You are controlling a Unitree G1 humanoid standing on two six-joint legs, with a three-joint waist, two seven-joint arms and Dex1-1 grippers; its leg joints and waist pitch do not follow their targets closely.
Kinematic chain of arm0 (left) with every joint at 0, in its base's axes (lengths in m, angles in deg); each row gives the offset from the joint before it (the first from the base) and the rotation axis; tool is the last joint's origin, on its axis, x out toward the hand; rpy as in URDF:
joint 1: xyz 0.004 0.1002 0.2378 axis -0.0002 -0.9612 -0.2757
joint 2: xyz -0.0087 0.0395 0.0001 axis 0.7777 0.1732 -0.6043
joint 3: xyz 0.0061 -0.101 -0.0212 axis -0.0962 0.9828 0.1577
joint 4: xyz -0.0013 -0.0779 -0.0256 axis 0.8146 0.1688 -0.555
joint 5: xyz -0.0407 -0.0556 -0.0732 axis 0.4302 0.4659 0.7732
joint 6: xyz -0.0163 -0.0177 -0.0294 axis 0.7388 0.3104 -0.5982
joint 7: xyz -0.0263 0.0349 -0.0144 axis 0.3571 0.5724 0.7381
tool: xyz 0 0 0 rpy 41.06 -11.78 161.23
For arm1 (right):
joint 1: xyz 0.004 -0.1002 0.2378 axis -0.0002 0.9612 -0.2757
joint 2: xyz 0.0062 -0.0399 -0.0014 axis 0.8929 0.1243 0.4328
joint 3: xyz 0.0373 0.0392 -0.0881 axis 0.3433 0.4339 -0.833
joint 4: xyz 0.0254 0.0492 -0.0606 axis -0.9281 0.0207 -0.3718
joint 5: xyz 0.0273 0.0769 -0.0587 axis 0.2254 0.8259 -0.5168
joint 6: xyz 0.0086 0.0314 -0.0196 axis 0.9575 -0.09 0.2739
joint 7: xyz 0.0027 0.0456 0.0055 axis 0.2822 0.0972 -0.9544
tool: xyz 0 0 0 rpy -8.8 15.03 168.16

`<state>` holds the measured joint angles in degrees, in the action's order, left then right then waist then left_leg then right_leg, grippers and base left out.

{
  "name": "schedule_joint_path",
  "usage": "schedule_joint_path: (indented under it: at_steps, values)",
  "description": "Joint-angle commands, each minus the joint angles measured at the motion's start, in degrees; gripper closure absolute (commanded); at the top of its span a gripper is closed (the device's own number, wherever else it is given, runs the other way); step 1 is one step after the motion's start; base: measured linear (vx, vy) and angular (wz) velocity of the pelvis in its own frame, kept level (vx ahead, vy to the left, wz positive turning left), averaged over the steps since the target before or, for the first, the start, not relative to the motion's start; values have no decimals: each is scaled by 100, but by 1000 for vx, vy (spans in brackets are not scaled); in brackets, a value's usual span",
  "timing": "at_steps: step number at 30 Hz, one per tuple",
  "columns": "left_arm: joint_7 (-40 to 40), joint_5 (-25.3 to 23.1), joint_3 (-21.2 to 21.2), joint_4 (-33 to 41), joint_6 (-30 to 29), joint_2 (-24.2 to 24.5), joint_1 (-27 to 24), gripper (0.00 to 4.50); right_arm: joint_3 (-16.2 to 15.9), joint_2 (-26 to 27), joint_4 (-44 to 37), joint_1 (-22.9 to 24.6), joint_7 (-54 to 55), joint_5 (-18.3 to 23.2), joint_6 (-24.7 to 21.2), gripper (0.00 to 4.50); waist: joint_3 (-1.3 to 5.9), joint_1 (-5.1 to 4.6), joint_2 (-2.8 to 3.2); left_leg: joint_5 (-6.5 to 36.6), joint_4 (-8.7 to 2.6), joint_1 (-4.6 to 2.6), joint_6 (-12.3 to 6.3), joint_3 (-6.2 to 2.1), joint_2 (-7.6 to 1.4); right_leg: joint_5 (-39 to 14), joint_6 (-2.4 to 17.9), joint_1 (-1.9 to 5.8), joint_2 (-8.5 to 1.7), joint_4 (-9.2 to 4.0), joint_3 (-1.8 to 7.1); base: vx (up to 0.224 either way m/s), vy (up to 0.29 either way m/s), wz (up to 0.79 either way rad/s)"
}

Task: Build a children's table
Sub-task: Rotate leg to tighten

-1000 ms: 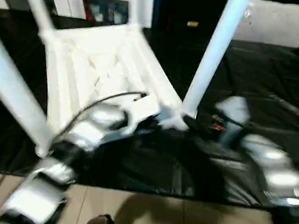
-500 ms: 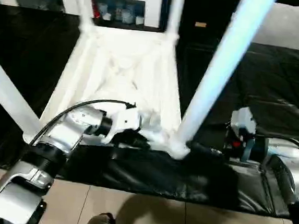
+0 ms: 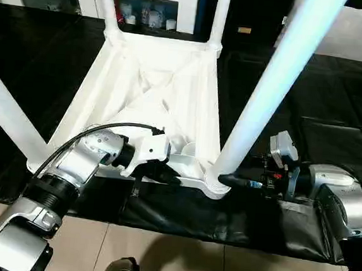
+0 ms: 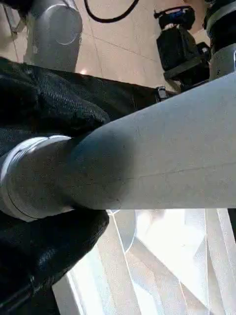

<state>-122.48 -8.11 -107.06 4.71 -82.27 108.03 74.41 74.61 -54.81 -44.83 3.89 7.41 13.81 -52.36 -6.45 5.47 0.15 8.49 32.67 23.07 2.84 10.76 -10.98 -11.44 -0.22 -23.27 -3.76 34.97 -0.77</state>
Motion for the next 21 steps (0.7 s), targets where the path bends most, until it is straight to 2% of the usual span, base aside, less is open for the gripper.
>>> schedule_joint_path:
  at_steps: [1,5,6,8,10,11,12,14,15,16,18,19,20,21]
  values:
    - [-197,11,-137,155,-47,-29,-81,450,-90,-69,-107,75,-216,122,-197,247,419,-4,-85,843,-304,-171,-560,-28,-218,-518,1560,224,-360,-341,139,0,0,0]
    - [197,-18,-38,131,-419,-168,-50,450,2,25,-484,318,113,304,-643,257,416,18,-90,801,-299,-175,-577,-28,-221,-485,1553,221,-360,-337,145,0,0,0]
    - [385,-46,3,84,-519,-248,-13,450,16,83,-671,395,317,355,-864,257,397,25,-94,808,-312,-182,-570,-25,-227,-528,1533,210,-354,-349,150,0,0,0]
    - [706,-105,58,19,-752,-370,52,450,10,209,-888,487,704,286,-985,258,381,24,-95,934,-332,-188,-504,-30,-220,-781,1476,193,-359,-379,150,0,0,0]
    - [999,-135,126,-53,-886,-503,126,450,-7,375,-983,510,1242,58,-1098,258,330,-3,-108,1402,-375,-213,-272,-35,-214,-1686,1270,150,-387,-480,166,0,0,0]
    - [1055,-138,141,-68,-900,-530,141,450,-10,411,-996,510,1363,4,-1133,258,322,-16,-113,1515,-383,-224,-213,-37,-209,-1922,1211,140,-393,-503,169,0,0,0]
    - [1236,-117,204,-93,-1044,-635,188,450,13,570,-1027,494,1746,-135,-1188,259,303,-33,-90,1709,-399,-233,-115,-59,-209,-2359,1077,125,-425,-548,172,0,0,0]
    - [1810,-134,318,-122,-1448,-989,313,450,134,1152,-1060,358,2993,-480,-1613,259,281,-90,-110,1829,-450,-195,27,-82,-191,-2666,904,116,-403,-560,150,0,0,0]
    - [2009,-156,344,-116,-1600,-1117,353,450,182,1370,-1073,300,3456,-587,-1812,259,265,-143,-87,1985,-483,-166,152,-120,-167,-2978,782,125,-410,-556,124,0,0,0]
    - [2270,-195,378,-154,-1730,-1280,417,450,251,1622,-1034,206,3975,-730,-1993,259,262,-199,-92,2123,-504,-164,295,-158,-149,-3318,636,122,-425,-577,99,-48,30,-19]
    - [2736,-298,425,-251,-1878,-1527,540,450,347,1983,-1011,80,4730,-885,-2231,259,281,-265,-102,2249,-489,-214,329,-172,-154,-3426,536,72,-446,-626,118,-27,21,-9]
    - [2853,-325,445,-283,-1905,-1594,575,450,384,2086,-1001,51,4914,-895,-2277,259,292,-276,-107,2271,-479,-234,277,-163,-145,-3370,510,56,-443,-665,124,0,0,0]
    - [3168,-361,521,-362,-1955,-1776,668,450,376,2257,-954,-13,5240,-1001,-2277,259,297,-275,-98,2228,-476,-240,238,-152,-144,-3267,506,51,-436,-668,135,0,0,0]
    - [3168,-361,521,-362,-1955,-1776,668,450,376,2257,-954,-13,5240,-1001,-2277,259,317,-272,-86,2084,-480,-245,178,-129,-145,-2948,550,48,-426,-676,144,0,0,0]
